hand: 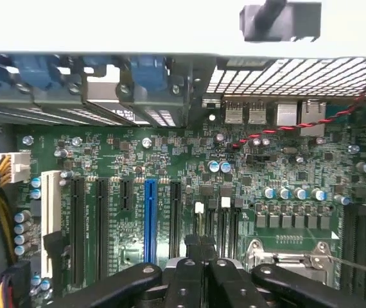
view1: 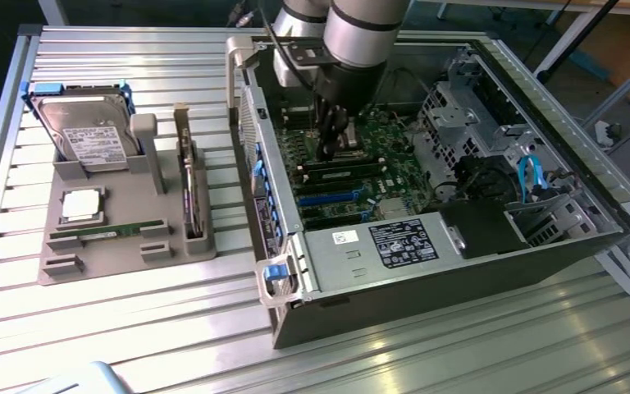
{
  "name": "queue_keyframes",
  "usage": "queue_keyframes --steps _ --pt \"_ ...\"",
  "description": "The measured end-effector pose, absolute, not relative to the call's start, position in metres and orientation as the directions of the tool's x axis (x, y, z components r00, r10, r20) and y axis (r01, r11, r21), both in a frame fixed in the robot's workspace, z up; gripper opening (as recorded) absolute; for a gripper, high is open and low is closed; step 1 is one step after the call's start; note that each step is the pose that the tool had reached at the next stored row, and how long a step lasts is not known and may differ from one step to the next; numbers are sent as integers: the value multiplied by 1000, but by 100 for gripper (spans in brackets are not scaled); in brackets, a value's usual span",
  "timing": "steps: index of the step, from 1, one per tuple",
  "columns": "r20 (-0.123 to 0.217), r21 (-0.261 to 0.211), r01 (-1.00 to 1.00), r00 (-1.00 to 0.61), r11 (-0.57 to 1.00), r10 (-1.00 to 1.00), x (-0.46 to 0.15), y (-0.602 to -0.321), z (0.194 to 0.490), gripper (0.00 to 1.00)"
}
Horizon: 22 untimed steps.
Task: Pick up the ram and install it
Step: 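Press down the ram until it locks into place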
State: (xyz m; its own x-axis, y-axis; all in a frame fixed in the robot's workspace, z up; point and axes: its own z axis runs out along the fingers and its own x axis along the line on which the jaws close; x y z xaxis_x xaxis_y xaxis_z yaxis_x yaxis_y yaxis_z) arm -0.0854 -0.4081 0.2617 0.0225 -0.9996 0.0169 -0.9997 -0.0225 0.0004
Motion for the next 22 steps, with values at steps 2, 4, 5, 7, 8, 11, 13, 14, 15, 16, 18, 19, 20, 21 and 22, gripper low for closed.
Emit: queue_keyframes --steps 2,4,5,7,8,11,13,14,15,16,18,19,20,21,22 --pt "18 0 -1000 23 -23 -1000 -85 -408 279 10" --pt "18 1 -1000 23 -23 -1000 -85 -408 285 10" --pt "18 0 -1000 23 -23 -1000 -85 -408 288 10" --pt "18 0 -1000 23 -23 -1000 -85 -408 295 10" --pt "18 0 -1000 23 -23 -1000 -85 -408 297 10" --pt "18 0 -1000 23 -23 -1000 -85 -408 297 10" --pt "19 1 -1000 23 -23 -1000 -84 -408 297 10" --pt "18 1 -1000 22 -22 -1000 -81 -408 297 10" --pt "18 1 -1000 22 -22 -1000 -74 -408 297 10" --pt "18 1 -1000 23 -23 -1000 -65 -408 297 10" --pt "18 1 -1000 22 -22 -1000 -56 -408 297 10" --pt "18 1 -1000 23 -23 -1000 -51 -408 296 10" --pt "18 1 -1000 23 -23 -1000 -46 -408 296 10" --pt "18 1 -1000 23 -23 -1000 -41 -408 296 10" --pt "18 1 -1000 23 -23 -1000 -36 -408 296 10"
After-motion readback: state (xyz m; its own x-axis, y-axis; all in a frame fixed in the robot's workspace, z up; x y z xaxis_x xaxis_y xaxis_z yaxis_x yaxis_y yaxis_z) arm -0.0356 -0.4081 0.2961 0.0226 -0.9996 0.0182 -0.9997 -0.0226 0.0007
